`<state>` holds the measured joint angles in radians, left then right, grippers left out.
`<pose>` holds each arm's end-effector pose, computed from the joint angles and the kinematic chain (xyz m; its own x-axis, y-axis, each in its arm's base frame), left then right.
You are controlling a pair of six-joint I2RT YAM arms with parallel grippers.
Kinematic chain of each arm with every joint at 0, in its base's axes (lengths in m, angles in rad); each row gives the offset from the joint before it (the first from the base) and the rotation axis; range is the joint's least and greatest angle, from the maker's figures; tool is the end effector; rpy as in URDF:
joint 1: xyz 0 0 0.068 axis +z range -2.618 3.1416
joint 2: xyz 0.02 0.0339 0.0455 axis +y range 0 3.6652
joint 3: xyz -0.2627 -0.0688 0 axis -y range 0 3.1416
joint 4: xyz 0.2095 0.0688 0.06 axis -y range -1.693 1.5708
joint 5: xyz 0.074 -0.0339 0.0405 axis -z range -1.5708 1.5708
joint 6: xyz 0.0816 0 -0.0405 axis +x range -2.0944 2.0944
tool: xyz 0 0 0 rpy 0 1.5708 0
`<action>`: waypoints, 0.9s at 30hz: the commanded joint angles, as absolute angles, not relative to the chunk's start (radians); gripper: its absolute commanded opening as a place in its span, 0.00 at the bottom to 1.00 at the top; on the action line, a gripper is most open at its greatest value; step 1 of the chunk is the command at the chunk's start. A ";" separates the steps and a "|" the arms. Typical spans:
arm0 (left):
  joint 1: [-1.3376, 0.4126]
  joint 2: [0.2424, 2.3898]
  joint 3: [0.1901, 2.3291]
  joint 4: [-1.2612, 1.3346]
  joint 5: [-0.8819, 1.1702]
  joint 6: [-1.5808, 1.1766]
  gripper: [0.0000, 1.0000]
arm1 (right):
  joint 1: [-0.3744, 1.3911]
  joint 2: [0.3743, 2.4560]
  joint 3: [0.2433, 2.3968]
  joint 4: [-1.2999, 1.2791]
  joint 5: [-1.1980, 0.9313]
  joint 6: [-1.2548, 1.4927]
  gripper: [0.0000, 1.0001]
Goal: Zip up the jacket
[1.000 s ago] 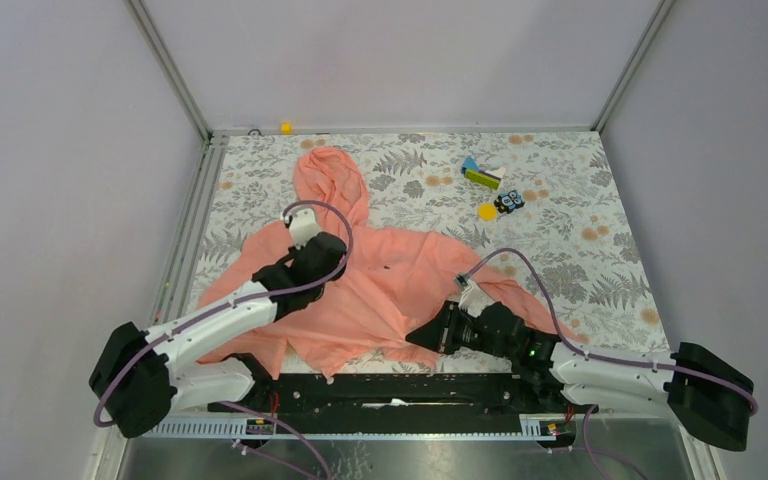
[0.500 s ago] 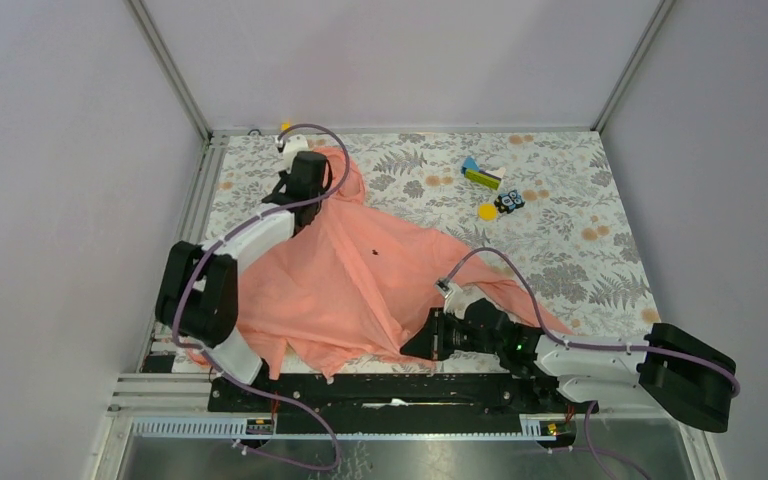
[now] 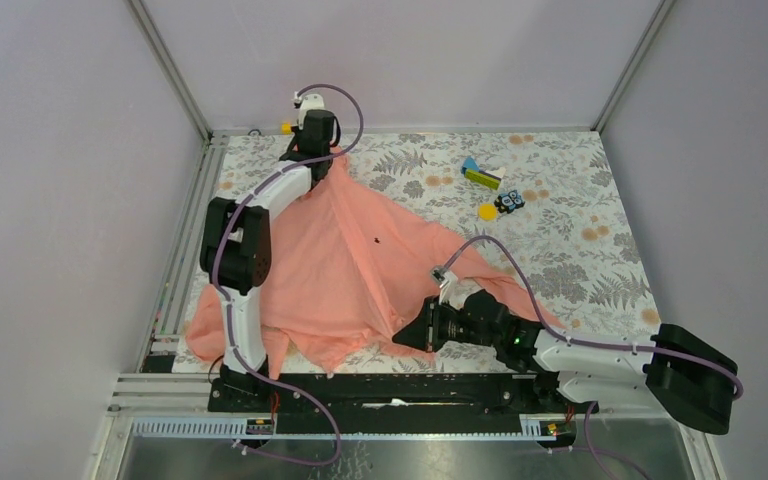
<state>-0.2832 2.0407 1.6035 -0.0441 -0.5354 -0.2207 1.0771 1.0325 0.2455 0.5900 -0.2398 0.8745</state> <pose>0.4744 -0.0947 0.2466 -0.3913 -0.0822 -0.9166 -0.2865 0.9574 0.0364 0.0900 0.2082 0.2030 -0.8004 0.0853 -0.5933 -0.5483 0.2959 0.7822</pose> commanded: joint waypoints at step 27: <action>-0.224 1.131 1.210 -0.187 0.287 -0.565 0.99 | 0.990 0.980 1.127 -0.488 0.448 0.228 1.00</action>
